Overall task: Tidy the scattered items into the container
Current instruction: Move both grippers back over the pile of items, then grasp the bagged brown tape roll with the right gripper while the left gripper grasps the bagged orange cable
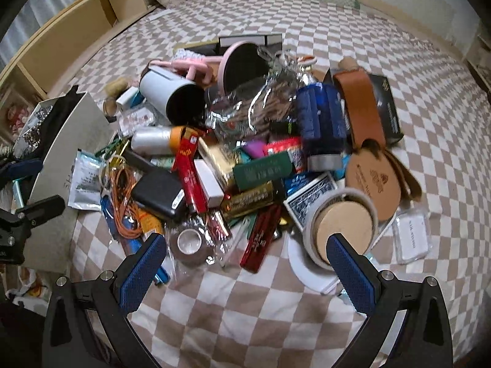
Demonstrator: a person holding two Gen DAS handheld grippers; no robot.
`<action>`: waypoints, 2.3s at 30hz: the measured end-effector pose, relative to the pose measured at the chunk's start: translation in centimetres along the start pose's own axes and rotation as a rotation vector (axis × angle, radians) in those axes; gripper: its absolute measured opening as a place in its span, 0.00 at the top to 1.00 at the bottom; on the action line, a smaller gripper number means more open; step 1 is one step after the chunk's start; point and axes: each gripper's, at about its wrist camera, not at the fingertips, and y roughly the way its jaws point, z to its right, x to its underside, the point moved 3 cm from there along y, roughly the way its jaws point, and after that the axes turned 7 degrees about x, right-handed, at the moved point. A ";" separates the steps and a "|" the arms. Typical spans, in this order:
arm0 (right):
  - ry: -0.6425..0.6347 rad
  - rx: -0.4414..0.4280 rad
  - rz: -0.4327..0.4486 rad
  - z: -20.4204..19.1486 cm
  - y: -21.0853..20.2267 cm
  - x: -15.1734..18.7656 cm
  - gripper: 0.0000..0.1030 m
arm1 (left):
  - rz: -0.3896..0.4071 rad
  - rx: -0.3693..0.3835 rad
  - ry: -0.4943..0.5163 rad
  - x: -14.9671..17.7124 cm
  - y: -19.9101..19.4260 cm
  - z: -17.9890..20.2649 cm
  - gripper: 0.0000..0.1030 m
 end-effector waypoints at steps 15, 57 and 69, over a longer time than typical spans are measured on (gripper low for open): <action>-0.035 -0.091 -0.173 -2.6 4.5 1.1 0.00 | -0.138 0.078 0.004 0.7 3.8 1.2 0.02; -0.305 -0.093 -0.242 -6.4 6.9 4.8 0.50 | -0.279 0.140 -0.073 0.0 8.9 1.0 0.28; -0.305 -0.112 -0.245 -6.0 6.7 5.6 0.50 | -0.302 0.045 -0.006 -0.6 10.2 1.2 0.84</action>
